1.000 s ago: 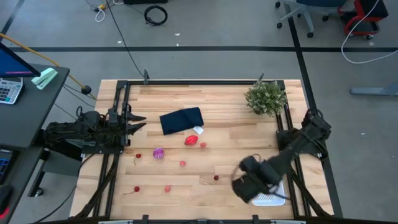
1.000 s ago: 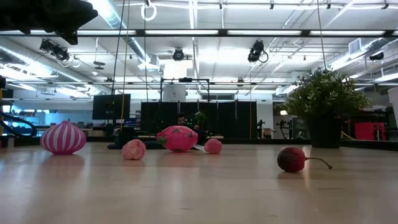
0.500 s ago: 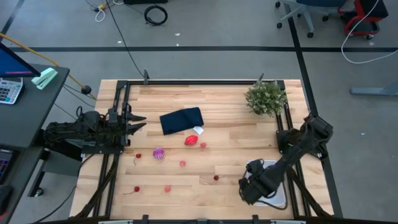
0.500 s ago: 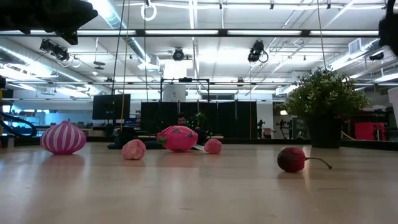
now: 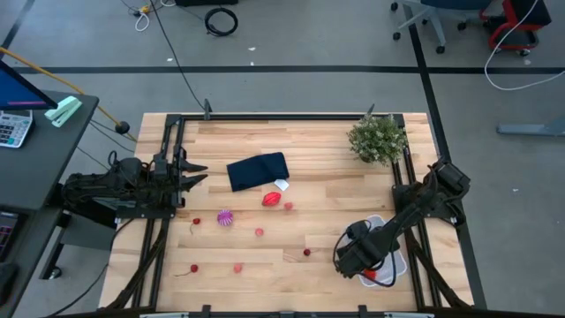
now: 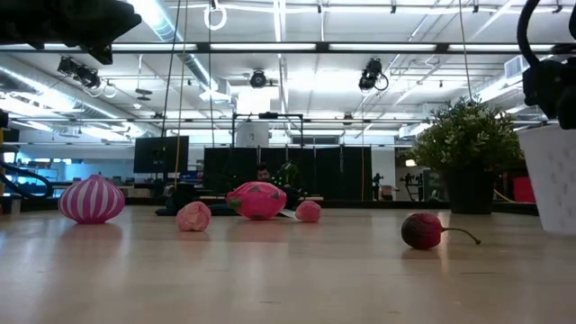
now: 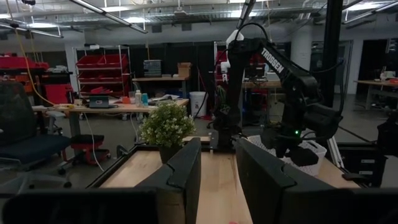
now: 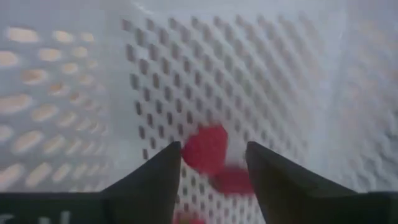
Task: Pick and placing Produce into tupperware
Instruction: Put the raspberry into the white bin, then put the cherry into the white bin
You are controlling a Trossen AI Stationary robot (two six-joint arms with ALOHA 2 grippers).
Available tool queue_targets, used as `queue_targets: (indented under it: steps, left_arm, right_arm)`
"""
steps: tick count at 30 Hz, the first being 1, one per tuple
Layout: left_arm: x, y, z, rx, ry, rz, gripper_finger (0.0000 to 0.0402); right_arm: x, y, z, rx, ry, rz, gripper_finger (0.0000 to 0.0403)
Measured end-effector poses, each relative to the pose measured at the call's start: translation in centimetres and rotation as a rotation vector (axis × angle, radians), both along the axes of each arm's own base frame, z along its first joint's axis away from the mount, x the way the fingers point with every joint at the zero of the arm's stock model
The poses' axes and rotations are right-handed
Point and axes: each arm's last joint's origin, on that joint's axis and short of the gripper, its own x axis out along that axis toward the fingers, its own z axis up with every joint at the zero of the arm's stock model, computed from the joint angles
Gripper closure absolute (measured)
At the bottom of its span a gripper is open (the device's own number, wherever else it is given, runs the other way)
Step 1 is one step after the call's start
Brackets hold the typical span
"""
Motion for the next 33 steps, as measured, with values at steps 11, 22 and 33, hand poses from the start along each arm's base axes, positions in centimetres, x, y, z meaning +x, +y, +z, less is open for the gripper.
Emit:
queue_targets:
  steps: [11, 22, 33]
  left_arm:
    - [0.0, 0.0, 0.0, 0.001, -0.001, 0.000, 0.0294]
    - [0.0, 0.0, 0.0, 0.003, -0.002, 0.000, 0.0294]
    - [0.0, 0.0, 0.0, 0.003, -0.001, 0.000, 0.0294]
  right_arm:
    - [0.3, 0.8, 2.7, 0.114, 0.125, 0.062, 0.0181]
    - [3.1, 2.3, 11.7, 0.072, -0.124, 0.169, 0.0207]
    - [8.9, 3.7, 12.3, -0.240, -0.722, 0.805, 0.0219]
